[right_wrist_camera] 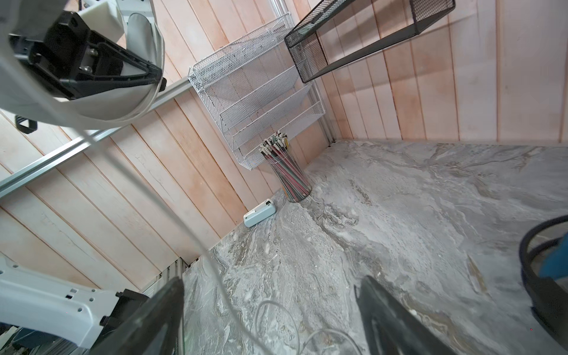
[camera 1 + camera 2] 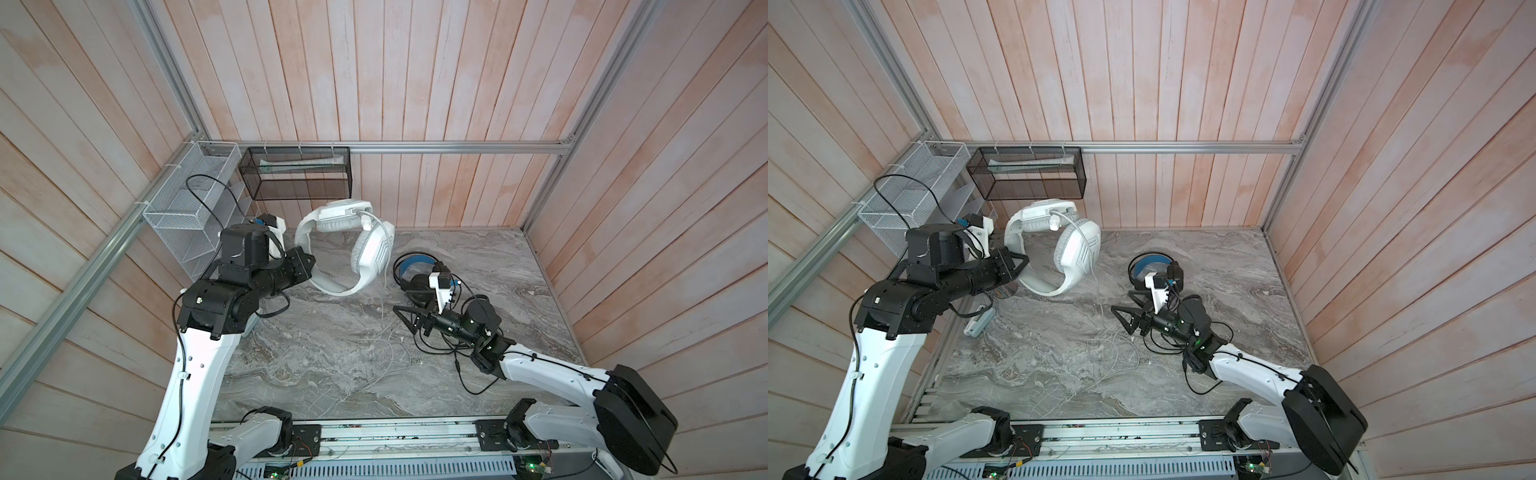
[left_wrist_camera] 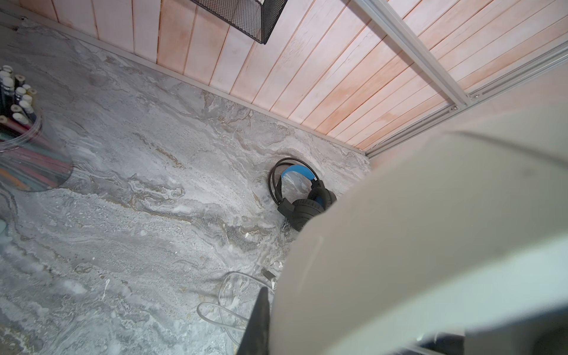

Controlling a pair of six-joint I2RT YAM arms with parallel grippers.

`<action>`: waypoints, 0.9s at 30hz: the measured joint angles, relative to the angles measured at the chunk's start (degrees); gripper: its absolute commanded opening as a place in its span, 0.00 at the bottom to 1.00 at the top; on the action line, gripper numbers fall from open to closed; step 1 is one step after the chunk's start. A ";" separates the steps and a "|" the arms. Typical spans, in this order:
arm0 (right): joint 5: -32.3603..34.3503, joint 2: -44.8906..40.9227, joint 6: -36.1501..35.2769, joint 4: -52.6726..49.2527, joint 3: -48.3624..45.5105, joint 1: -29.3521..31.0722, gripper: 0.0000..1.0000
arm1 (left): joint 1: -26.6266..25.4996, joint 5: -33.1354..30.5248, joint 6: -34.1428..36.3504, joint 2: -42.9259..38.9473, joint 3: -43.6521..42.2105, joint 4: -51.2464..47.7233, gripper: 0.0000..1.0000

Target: Wrap the headphones

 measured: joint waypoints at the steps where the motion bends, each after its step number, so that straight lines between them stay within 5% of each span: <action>1: -0.33 1.66 -0.22 0.59 0.74 0.35 0.81 | 0.00 -0.09 -0.07 -0.20 0.00 -0.59 0.00; 10: -2.95 8.09 -4.52 2.45 6.97 4.90 0.79 | 0.00 -1.27 -0.11 -1.16 -0.07 -2.21 0.00; 27: 4.59 -3.15 -8.09 -2.93 0.94 4.87 0.79 | 0.00 -4.90 -0.04 -0.85 -3.02 -4.07 0.00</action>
